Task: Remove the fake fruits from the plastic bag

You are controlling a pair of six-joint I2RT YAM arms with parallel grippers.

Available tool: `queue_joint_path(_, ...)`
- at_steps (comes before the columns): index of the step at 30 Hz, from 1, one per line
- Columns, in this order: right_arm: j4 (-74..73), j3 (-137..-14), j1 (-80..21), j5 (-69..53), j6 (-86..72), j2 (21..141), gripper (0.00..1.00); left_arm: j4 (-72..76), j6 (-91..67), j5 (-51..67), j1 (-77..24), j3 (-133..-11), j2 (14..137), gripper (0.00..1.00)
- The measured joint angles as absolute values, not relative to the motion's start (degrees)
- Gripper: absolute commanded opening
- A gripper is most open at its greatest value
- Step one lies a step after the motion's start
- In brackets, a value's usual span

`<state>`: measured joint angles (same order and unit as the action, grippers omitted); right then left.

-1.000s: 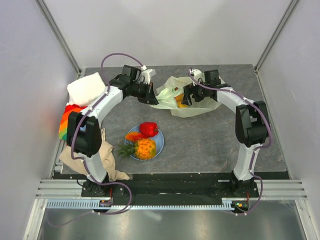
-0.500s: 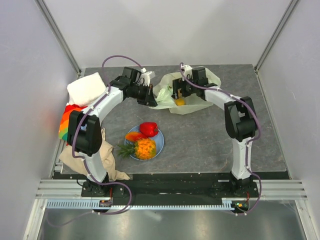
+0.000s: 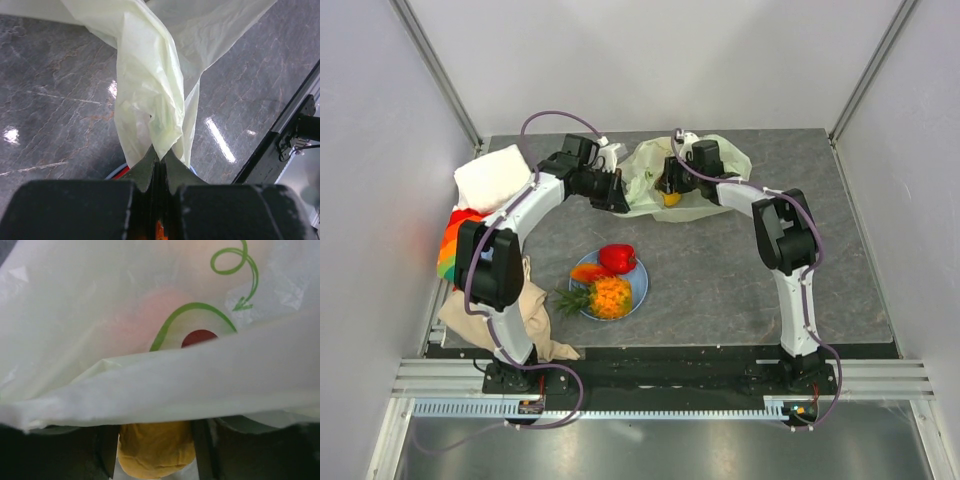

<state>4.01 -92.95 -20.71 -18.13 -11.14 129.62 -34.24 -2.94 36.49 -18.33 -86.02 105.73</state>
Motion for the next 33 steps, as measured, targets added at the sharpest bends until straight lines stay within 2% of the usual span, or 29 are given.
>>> queue_joint_path(1,4.6,-92.9,-20.4,-18.4,-11.5,129.6,0.44,-34.2,-2.9,36.2,-18.1,-86.0,105.7,0.02)
queue_joint_path(7,5.1,-91.0,-18.4,-22.0,-12.6,126.6,0.4,-34.1,-2.9,35.6,-17.1,-86.0,105.7,0.02)
queue_joint_path(17,5.6,-84.8,-16.4,-26.4,-13.8,114.2,0.41,-33.1,-3.0,34.9,-17.0,-86.6,106.7,0.02)
queue_joint_path(18,5.5,-84.4,-16.3,-27.0,-13.7,113.6,0.44,-32.9,-3.0,34.9,-17.0,-87.0,107.0,0.01)
queue_joint_path(19,5.5,-84.1,-16.2,-27.3,-13.6,113.3,0.56,-32.9,-3.0,34.9,-17.0,-87.4,107.3,0.02)
queue_joint_path(20,5.5,-83.8,-16.2,-27.4,-13.5,113.2,0.63,-32.7,-3.0,34.8,-17.0,-87.7,107.6,0.01)
queue_joint_path(24,4.1,-83.1,-16.1,-27.2,-12.7,114.0,0.83,-32.5,-3.0,34.8,-17.0,-88.8,108.3,0.02)
queue_joint_path(25,4.0,-83.1,-16.1,-27.0,-12.4,114.4,0.91,-32.5,-3.0,34.8,-17.0,-88.9,108.3,0.02)
queue_joint_path(27,3.7,-84.0,-16.3,-26.8,-11.3,116.2,0.98,-32.4,-3.0,34.8,-17.0,-89.4,108.3,0.02)
queue_joint_path(33,2.8,-91.4,-17.9,-25.2,-7.4,124.2,0.98,-32.0,-3.1,35.1,-17.0,-91.4,109.2,0.02)
